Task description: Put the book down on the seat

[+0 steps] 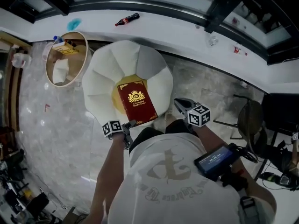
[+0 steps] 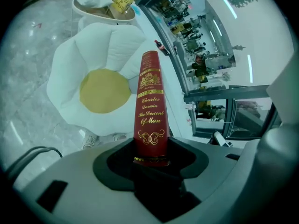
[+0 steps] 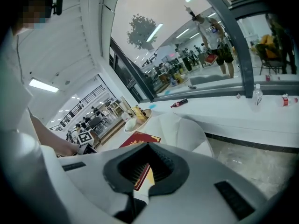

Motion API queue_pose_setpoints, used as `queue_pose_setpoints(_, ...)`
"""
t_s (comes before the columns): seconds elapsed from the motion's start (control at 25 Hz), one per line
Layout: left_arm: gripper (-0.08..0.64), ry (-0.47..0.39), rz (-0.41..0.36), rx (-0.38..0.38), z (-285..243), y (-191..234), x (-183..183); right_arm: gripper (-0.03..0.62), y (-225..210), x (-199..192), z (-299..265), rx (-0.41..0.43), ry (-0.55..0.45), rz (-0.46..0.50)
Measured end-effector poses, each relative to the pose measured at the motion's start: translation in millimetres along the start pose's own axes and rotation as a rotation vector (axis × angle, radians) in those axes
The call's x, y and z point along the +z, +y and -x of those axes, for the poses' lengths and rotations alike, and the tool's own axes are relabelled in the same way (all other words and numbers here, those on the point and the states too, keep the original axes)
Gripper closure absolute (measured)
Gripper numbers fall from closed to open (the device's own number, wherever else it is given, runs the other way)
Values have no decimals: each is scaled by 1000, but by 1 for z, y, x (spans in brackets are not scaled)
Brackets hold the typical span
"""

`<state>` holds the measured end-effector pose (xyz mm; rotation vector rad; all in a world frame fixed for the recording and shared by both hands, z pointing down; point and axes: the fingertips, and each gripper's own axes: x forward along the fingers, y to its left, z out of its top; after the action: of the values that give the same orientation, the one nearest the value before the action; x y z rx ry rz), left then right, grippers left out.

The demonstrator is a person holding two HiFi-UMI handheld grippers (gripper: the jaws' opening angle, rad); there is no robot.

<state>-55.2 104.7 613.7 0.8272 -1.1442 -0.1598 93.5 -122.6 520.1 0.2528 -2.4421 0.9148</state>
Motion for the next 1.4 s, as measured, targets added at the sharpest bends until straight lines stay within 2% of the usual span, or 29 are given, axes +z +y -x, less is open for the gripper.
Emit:
queue_pose_setpoints(0.4,328,-8,9,57,-32,5,-8,578,-32,-7,-32,85,107,13)
queue_pose_setpoints(0.72,328,-69,146,68,-62,21,-13,577,-61,-15,-59,137,200,39)
queue_pose_setpoints(0.96,328,-100,216,49,-86,37,-18,578,-78,-29,-74,145,243,46)
queue_pose_setpoints(1.4,328,-147,390,-37,-133,71,-22,578,-90,-69,-96,172,348,83)
